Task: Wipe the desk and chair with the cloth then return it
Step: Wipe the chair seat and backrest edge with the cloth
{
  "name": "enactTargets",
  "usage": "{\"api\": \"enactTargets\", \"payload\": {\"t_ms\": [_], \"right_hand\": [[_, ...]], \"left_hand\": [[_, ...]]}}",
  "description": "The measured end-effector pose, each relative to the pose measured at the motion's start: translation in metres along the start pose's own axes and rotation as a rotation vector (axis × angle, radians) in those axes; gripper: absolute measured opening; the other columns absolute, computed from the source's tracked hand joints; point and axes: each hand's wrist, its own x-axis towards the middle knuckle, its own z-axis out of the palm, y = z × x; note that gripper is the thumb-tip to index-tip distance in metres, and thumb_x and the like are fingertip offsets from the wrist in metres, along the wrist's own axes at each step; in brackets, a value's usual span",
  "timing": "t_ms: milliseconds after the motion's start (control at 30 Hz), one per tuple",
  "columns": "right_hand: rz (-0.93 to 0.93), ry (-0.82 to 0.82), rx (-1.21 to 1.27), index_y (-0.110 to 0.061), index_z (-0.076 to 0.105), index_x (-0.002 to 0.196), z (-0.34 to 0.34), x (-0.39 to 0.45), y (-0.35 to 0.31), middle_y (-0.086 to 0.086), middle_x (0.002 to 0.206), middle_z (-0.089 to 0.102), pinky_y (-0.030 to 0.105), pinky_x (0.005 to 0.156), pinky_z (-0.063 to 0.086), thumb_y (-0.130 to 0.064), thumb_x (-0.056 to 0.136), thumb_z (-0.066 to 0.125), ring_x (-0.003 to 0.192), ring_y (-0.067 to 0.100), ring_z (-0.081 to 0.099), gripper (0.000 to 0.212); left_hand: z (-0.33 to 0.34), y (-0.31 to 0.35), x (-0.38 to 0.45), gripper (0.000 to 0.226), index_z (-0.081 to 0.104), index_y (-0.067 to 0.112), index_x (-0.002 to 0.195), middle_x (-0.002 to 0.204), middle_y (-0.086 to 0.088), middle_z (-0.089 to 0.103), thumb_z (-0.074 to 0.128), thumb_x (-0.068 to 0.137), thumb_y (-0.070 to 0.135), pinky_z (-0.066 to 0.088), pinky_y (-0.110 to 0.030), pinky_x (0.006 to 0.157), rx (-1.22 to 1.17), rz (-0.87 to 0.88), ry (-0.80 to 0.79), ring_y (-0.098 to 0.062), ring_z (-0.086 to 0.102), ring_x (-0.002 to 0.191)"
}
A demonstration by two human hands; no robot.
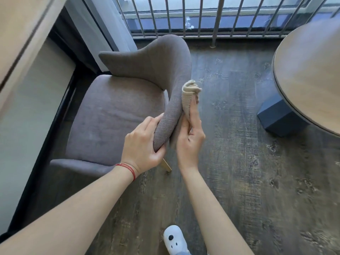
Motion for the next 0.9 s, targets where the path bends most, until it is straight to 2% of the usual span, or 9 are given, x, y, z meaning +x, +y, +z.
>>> {"api": "enactTargets", "payload": {"t_ms": [133,233,367,500,600,667,767,833,900], "right_hand": [[0.135,-0.012,0.035,-0.016,0.05,0.137,-0.009,0.024,0.01,-0.006,0.139,0.054,0.026,0.111,0.039,-0.003,0.097,0.046,0.123,-0.005,0.05,0.041],[-0.025,0.052,-0.089,-0.024,0.048,0.137,-0.006,0.005,0.003,-0.025,0.123,0.056,0.009,0.089,0.043,-0.007,0.096,0.048,0.096,-0.015,0.055,0.044],[0.142,0.024,-0.054,-0.016,0.052,0.135,0.002,0.006,0.007,-0.012,0.124,0.063,0.029,0.101,0.048,-0.006,0.097,0.047,0.111,0.007,0.062,0.039],[0.081,-0.014,-0.085,-0.026,0.048,0.138,-0.01,-0.035,0.007,-0.022,0.098,0.06,0.008,0.082,0.045,-0.019,0.096,0.05,0.083,-0.01,0.061,0.042],[0.167,-0.097,-0.005,-0.025,0.043,0.141,-0.003,-0.064,0.012,-0.012,0.133,0.058,0.014,0.1,0.042,-0.013,0.098,0.049,0.111,-0.016,0.052,0.045],[0.279,-0.073,0.021,-0.02,0.048,0.138,-0.007,-0.053,0.017,-0.013,0.129,0.059,0.03,0.107,0.044,-0.004,0.097,0.049,0.112,-0.013,0.054,0.044],[0.039,0.017,-0.076,-0.031,0.045,0.138,-0.01,-0.014,0.005,-0.027,0.102,0.056,0.011,0.089,0.044,-0.014,0.095,0.048,0.087,-0.017,0.054,0.046],[-0.023,0.025,-0.08,-0.029,0.047,0.137,0.002,0.02,0.005,-0.027,0.114,0.057,0.003,0.089,0.039,-0.02,0.096,0.045,0.096,-0.018,0.054,0.042],[0.128,-0.02,-0.05,-0.015,0.052,0.134,0.009,0.054,0.01,-0.006,0.129,0.062,0.024,0.104,0.045,-0.012,0.098,0.045,0.116,0.0,0.058,0.037]], "left_hand": [[0.0,0.001,-0.002,0.066,0.05,0.015,0.13,0.101,-0.002,0.062,0.056,0.065,0.028,0.053,-0.034,0.061,-0.01,0.009,0.012,-0.023,0.063,0.086],[0.0,0.001,-0.001,0.068,0.051,0.014,0.13,0.103,-0.002,0.063,0.062,0.064,0.024,0.053,-0.033,0.062,-0.01,0.003,0.002,-0.023,0.063,0.088],[0.0,0.002,-0.001,0.065,0.051,0.015,0.13,0.103,-0.001,0.063,0.059,0.066,0.027,0.053,-0.033,0.063,-0.014,-0.005,0.011,-0.022,0.064,0.089],[-0.002,0.003,-0.001,0.065,0.051,0.017,0.13,0.104,0.0,0.062,0.049,0.068,0.036,0.054,-0.036,0.064,-0.049,0.001,0.007,-0.022,0.063,0.091],[-0.003,0.003,0.001,0.065,0.051,0.014,0.13,0.109,-0.003,0.063,0.046,0.07,0.038,0.054,-0.037,0.069,-0.061,0.005,0.006,-0.023,0.063,0.095],[-0.004,0.004,0.0,0.065,0.051,0.014,0.13,0.108,-0.003,0.063,0.045,0.07,0.038,0.054,-0.037,0.068,-0.055,-0.006,0.01,-0.023,0.063,0.094],[-0.003,0.005,0.0,0.064,0.052,0.014,0.128,0.104,-0.003,0.063,0.045,0.069,0.037,0.053,-0.037,0.063,-0.049,-0.005,0.011,-0.023,0.064,0.088],[-0.003,0.004,0.001,0.063,0.053,0.014,0.128,0.104,-0.002,0.063,0.045,0.069,0.036,0.053,-0.036,0.062,-0.052,-0.011,0.011,-0.022,0.063,0.087],[-0.003,0.004,0.001,0.063,0.053,0.013,0.128,0.103,-0.002,0.063,0.045,0.07,0.036,0.053,-0.034,0.062,-0.055,-0.01,0.012,-0.021,0.063,0.085]]}}
